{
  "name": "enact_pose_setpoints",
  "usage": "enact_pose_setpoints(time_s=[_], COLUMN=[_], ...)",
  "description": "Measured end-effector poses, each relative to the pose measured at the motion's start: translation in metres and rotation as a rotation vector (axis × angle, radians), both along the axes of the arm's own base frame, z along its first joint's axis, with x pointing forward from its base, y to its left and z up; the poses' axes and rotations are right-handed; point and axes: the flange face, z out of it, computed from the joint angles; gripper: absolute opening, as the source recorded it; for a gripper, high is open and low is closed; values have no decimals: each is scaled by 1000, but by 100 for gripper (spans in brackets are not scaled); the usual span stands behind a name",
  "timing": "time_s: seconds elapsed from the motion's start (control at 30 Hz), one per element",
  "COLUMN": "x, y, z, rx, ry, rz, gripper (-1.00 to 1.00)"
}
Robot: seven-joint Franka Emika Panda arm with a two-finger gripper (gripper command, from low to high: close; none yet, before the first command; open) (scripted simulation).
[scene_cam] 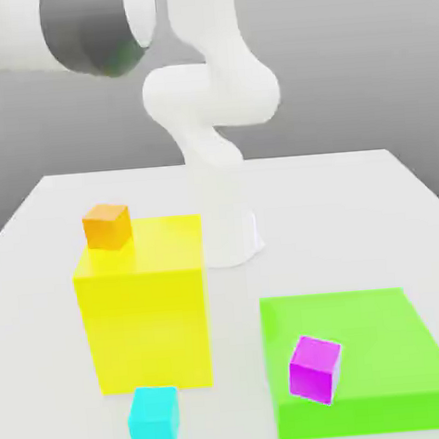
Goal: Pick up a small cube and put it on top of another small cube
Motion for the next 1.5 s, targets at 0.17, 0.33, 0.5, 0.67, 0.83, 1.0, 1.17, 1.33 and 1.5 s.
enact_pose_setpoints(time_s=[0.17, 0.33, 0.5, 0.67, 0.83, 1.0, 1.17, 1.33, 1.5], x=[0, -16, -23, -22, -23, -38, -63, -94, -129], y=[-47, -89, -100, -100, -100, -87, -66, -42, -16], z=[-85, -175, -257, -257, -217, -150, -93, -44, -4], rx=[71, 140, 157, 157, 158, 155, 152, 149, 147], ry=[80, 160, 182, 179, 180, 182, 184, 186, 188], rz=[-198, -402, -458, -457, -459, -443, -424, -404, -385], gripper=[0, 0, -100, -100, -100, -100, -100, -100, -100])
